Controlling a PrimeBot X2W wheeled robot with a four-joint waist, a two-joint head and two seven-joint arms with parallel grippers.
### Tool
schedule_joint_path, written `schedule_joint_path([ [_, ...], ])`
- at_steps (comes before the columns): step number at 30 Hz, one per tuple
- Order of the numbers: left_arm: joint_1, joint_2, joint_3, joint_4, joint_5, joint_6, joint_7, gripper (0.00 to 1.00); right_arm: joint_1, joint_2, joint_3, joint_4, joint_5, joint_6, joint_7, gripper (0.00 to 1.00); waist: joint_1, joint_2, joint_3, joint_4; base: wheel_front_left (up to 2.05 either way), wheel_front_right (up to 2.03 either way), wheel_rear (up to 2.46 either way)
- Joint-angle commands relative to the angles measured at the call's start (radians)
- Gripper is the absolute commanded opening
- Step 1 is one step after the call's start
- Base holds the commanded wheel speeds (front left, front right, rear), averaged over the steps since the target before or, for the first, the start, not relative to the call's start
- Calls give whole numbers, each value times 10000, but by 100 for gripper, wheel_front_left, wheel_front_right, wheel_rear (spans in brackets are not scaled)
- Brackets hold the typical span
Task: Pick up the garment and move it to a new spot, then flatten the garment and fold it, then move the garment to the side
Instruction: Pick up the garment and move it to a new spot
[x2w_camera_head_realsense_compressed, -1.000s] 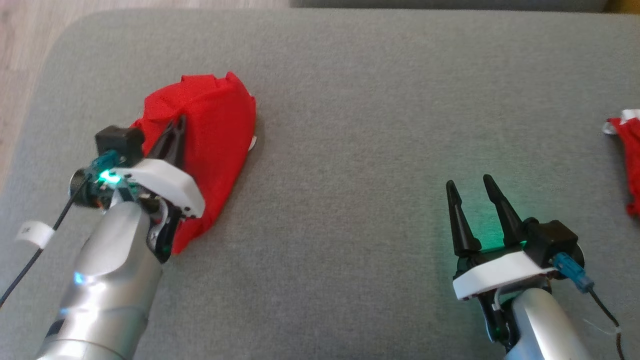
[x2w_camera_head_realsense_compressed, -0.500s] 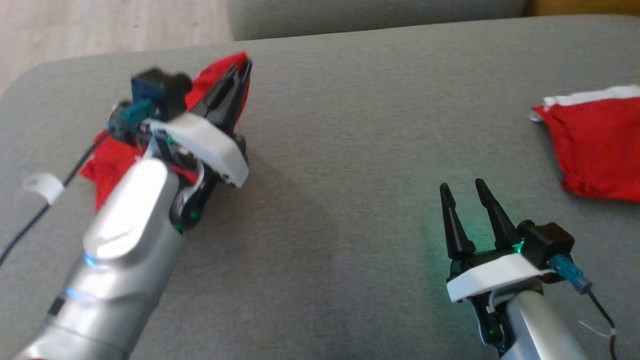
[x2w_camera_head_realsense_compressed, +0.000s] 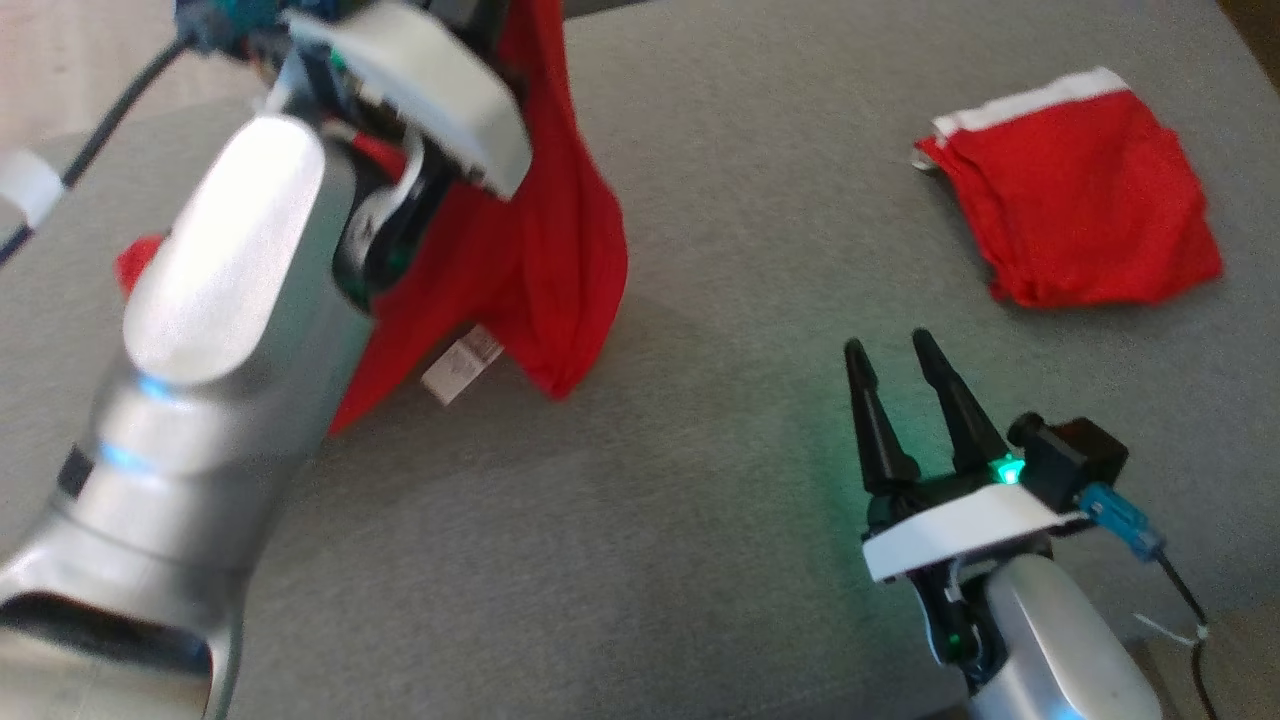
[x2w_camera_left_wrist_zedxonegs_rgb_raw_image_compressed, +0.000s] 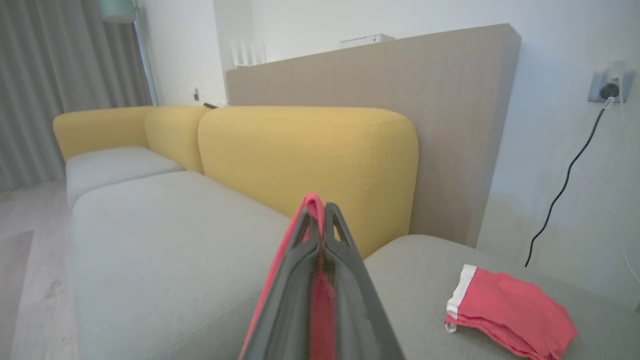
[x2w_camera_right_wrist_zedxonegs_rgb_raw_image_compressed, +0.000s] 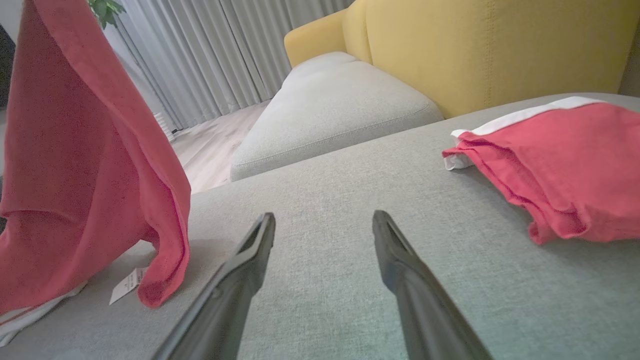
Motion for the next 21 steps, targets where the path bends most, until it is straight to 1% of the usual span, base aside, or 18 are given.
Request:
schedule_joint_path([
  [1, -1008, 101, 323, -272, 189, 78, -140, 0, -422, -20, 356, -367, 135, 65, -109, 100, 0, 0, 391, -557, 0, 0, 0],
  [6, -2062, -282, 175, 239, 529, 79, -600, 0, -595, -20, 745, -448, 389, 65, -109, 100, 0, 0, 714, -1247, 0, 0, 0],
  [11, -2932, -485, -100, 1539, 968, 9, -1282, 0, -703, -20, 1154, -586, 569, 65, -109, 100, 0, 0, 980, -1703, 0, 0, 0],
  [12, -3033, -543, -125, 1898, 933, -12, -1331, 98, -711, -20, 1205, -609, 596, 65, -109, 100, 0, 0, 1018, -1741, 0, 0, 0],
  [13, -3108, -610, -195, 2256, 853, -51, -1296, 100, -713, -20, 1239, -631, 619, 65, -109, 100, 0, 0, 1057, -1759, 0, 0, 0],
  [17, -3316, -634, -507, 3255, 698, -161, -1538, 100, -712, -20, 1301, -655, 663, 65, -109, 100, 0, 0, 1137, -1665, 0, 0, 0],
  [19, -3310, -631, -649, 3554, 597, -187, -1692, 100, -704, -20, 1237, -658, 639, 65, -109, 100, 0, 0, 1137, -1491, 0, 0, 0],
  [21, -3290, -544, -836, 3828, 409, -209, -1901, 100, -709, -20, 1133, -621, 509, 65, -109, 100, 0, 0, 1073, -1129, 0, 0, 0],
])
